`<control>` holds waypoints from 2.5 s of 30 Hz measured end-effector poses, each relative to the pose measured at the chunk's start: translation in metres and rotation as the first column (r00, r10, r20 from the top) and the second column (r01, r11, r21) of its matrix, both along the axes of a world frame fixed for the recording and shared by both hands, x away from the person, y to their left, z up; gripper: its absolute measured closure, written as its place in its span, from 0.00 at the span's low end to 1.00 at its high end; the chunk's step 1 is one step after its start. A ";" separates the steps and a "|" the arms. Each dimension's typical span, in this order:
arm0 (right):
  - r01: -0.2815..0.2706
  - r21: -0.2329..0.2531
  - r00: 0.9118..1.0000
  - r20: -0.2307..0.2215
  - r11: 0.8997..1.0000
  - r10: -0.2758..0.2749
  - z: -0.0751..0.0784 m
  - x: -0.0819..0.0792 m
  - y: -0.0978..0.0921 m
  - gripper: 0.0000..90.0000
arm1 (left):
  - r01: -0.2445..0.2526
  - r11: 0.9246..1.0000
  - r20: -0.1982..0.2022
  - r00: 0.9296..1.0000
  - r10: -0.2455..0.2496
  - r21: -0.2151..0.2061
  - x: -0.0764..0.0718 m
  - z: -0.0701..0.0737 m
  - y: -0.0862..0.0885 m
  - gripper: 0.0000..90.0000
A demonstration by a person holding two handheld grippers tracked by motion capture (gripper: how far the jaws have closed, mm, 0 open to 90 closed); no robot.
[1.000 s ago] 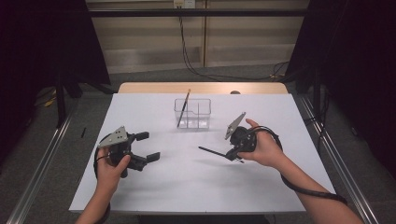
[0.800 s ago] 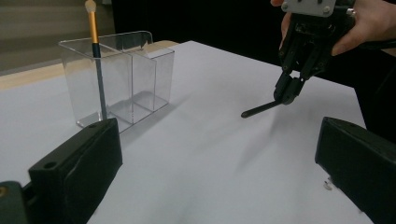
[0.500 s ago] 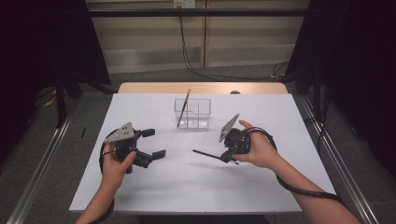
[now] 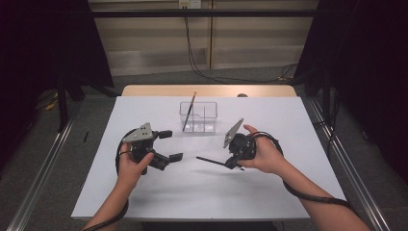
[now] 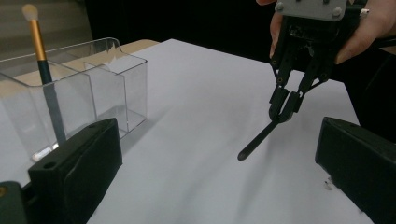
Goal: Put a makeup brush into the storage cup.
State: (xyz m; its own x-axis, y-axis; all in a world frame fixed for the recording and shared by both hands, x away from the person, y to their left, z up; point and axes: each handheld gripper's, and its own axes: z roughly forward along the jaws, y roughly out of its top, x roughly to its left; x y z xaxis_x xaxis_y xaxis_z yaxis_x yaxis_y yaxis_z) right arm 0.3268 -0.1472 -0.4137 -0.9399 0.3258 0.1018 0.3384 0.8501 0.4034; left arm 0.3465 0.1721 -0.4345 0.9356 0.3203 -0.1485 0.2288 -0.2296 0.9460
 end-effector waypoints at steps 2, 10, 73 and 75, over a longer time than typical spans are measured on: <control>-0.003 0.000 1.000 -0.001 1.000 0.003 0.000 0.000 0.001 0.94 | 0.006 1.000 0.004 1.000 -0.006 0.006 0.001 0.000 -0.003 0.01; -0.022 -0.002 1.000 0.001 1.000 0.022 0.000 -0.002 0.004 0.94 | 0.031 0.999 0.005 1.000 -0.031 0.038 0.002 0.000 -0.015 0.00; -0.086 -0.009 0.996 0.016 0.996 0.086 0.004 -0.004 0.017 0.94 | 0.235 0.780 -0.046 0.965 -0.257 0.581 0.000 0.026 -0.078 0.41; -0.085 -0.010 0.996 0.014 0.996 0.085 0.004 -0.004 0.017 0.94 | 0.232 0.780 -0.037 0.965 -0.259 0.581 -0.001 0.025 -0.079 0.43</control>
State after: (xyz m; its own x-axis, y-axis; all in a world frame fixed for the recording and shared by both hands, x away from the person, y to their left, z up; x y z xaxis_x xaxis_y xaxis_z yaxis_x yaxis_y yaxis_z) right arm 0.3227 -0.1305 -0.4094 -0.9656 0.2457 0.0852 0.2590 0.8794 0.3995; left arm 0.3457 0.0929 -0.4093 0.9953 0.0917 0.0311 0.0519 -0.7768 0.6276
